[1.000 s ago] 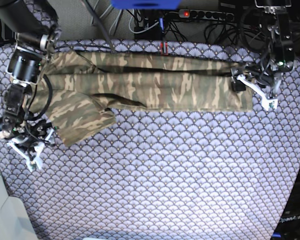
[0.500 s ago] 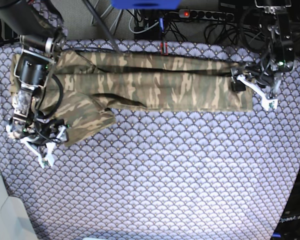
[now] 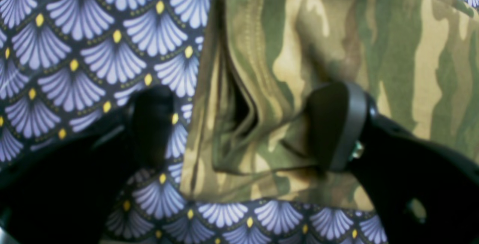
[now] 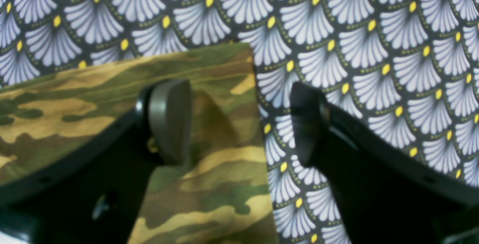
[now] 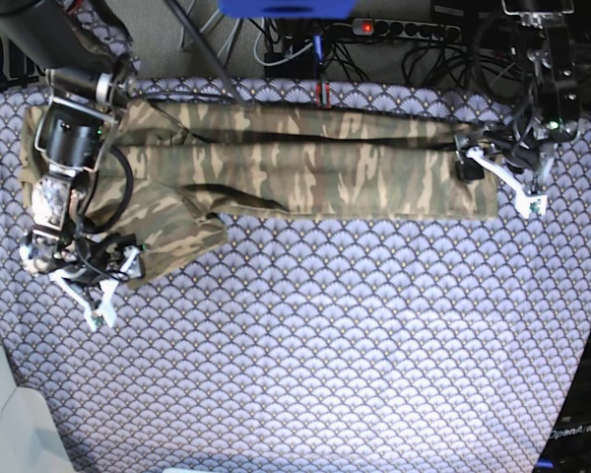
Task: Fold the T-shirt properly
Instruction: 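Fold the sleeve with the right gripper back onto the folded strip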
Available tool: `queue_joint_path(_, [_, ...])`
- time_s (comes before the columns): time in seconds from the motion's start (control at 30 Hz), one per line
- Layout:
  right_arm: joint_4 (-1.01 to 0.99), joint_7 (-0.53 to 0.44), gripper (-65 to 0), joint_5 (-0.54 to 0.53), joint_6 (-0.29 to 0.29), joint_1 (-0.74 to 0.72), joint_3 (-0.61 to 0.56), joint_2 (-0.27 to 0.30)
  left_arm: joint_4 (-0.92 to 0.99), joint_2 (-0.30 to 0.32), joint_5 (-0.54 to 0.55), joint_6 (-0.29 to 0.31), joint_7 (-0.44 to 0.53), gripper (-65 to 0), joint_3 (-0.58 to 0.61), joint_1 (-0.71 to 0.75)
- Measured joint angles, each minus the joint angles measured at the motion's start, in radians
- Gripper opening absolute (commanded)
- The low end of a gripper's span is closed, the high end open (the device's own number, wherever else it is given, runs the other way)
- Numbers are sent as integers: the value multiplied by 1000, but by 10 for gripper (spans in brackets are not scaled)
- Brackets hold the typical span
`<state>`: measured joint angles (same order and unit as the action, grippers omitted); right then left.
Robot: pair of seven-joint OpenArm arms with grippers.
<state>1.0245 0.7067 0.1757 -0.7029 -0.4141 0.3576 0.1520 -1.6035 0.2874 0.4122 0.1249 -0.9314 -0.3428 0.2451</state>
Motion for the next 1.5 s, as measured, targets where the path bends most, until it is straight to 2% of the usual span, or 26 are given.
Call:
queue_joint_path(0.23, [0, -20, -236, -11, 1, 26, 3, 0, 0, 0, 0, 0, 0, -92, 0, 0])
queue_joint_path(0.37, [0, -19, -285, -12, 1, 27, 4, 0, 0, 0, 0, 0, 0, -92, 0, -1])
queue_joint_path(0.43, [0, -19, -327, -13, 1, 27, 4, 0, 0, 0, 0, 0, 0, -92, 0, -1])
queue_joint_path(0.7, [0, -14, -606, -16, 1, 27, 1, 0, 0, 0, 0, 0, -3, -92, 0, -2])
queue_joint_path(0.77, [0, -14, -650, -16, 1, 27, 1, 0, 0, 0, 0, 0, -3, -92, 0, -2])
queue_joint_path(1.1, [24, -15, -650, -19, 1, 50, 3, 18, 0, 0, 0, 0, -3, -92, 0, -1])
queue_joint_path(1.23, [189, 8, -650, 1, 1, 150, 3, 14, 0, 0, 0, 0, -3, -92, 0, -1])
queue_joint_path(1.4, [399, 7, -650, -4, 0, 251, -5, -27, 0, 0, 0, 0, -3, -92, 0, 1])
queue_joint_path(1.5, [496, 2, -650, -4, 1, 311, -15, -31, 0, 0, 0, 2, -3, -92, 0, -1])
